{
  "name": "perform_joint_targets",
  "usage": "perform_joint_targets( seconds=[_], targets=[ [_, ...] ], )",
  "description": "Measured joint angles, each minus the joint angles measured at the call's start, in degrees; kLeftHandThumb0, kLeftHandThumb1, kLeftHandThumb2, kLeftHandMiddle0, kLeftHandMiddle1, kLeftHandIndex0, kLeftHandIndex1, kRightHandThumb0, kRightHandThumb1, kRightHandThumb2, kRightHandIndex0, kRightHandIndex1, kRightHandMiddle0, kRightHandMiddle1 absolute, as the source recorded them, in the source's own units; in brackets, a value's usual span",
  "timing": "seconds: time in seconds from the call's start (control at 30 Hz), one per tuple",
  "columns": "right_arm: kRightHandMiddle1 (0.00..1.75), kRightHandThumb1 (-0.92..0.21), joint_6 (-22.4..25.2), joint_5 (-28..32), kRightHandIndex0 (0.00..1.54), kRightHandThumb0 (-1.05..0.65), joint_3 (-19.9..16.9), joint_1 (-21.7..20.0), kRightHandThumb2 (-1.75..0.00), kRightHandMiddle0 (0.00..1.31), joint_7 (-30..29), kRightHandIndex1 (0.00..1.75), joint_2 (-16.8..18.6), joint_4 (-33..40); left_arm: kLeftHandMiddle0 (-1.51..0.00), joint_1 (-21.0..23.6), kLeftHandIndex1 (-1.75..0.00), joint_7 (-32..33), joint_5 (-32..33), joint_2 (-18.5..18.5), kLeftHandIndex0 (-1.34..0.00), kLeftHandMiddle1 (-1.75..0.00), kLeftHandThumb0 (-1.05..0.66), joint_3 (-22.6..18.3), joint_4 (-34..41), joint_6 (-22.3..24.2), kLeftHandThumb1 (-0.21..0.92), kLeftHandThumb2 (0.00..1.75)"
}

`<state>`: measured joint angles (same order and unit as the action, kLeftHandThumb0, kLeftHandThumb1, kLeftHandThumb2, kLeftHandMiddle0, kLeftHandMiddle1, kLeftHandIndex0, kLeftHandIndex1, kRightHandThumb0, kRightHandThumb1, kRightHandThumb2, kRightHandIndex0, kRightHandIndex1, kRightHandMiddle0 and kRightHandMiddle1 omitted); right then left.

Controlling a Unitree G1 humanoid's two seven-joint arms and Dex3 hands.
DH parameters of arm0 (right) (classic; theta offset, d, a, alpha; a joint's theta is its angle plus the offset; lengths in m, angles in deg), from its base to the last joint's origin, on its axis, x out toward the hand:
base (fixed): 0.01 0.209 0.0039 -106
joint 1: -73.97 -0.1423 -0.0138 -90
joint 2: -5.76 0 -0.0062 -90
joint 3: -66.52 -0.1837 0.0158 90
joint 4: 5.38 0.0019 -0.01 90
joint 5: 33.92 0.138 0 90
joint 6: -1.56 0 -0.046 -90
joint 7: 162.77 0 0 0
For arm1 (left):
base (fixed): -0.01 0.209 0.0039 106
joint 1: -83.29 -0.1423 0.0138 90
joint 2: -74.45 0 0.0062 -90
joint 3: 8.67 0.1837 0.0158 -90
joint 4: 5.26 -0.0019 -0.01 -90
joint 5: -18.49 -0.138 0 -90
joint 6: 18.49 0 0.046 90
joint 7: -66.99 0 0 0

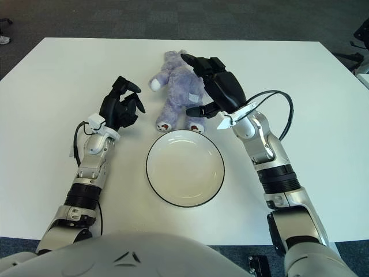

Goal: Put the doll into the plate.

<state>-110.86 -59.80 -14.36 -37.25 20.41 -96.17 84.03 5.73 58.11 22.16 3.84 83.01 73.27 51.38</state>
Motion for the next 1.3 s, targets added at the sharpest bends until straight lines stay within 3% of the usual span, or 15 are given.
perform_joint_targets(
  seconds=[0.47, 0.73, 1.03, 1.2, 1.23, 1.3],
  targets=[
    [0.41, -0.22, 8.5, 10.7, 0.15, -0.32, -0.7, 0.9, -1.02, 0.00, 12.2, 1.75, 1.5, 6.4, -0.81, -0.1, -1.75, 0.0, 0.5, 0.0, -0.30, -1.71, -0.37, 0.5, 0.3, 0.3, 0.74, 0.78],
    [0.40, -0.21, 14.2, 10.9, 0.16, -0.32, -0.7, 1.6, -1.04, 0.00, 15.6, 1.75, 1.7, 9.0, -0.82, -0.1, -1.75, 0.0, 0.5, 0.0, -0.30, -1.71, -0.37, 0.5, 0.3, 0.2, 0.74, 0.77],
    [0.38, -0.24, 14.7, 10.6, 0.28, -0.41, -0.2, 1.6, -0.97, 0.00, 16.1, 1.75, 2.2, 9.0, -0.83, -0.1, -1.75, 0.0, 0.4, 0.0, -0.29, -1.73, -0.37, 0.6, 0.3, 0.0, 0.75, 0.76],
    [0.32, -0.26, 16.3, 8.2, 0.12, -0.45, 0.8, 1.6, -0.96, 0.00, 16.3, 1.75, 2.3, 8.9, -0.83, -0.2, -1.75, 0.0, 0.3, 0.1, -0.29, -1.73, -0.37, 0.7, 0.4, -0.1, 0.76, 0.75],
    [0.32, -0.26, 16.4, 7.8, 0.09, -0.46, 0.9, 1.6, -0.96, 0.00, 16.3, 1.69, 2.3, 8.9, -0.83, -0.2, -1.75, 0.0, 0.3, 0.1, -0.29, -1.73, -0.37, 0.7, 0.4, -0.1, 0.76, 0.75],
    [0.33, -0.30, 16.5, 6.3, 0.04, -0.52, 1.3, 1.6, -0.93, 0.00, 16.0, 1.04, 2.3, 8.9, -0.83, -0.3, -1.75, 0.0, 0.3, 0.1, -0.29, -1.73, -0.37, 0.7, 0.5, -0.1, 0.76, 0.75]
  ],
)
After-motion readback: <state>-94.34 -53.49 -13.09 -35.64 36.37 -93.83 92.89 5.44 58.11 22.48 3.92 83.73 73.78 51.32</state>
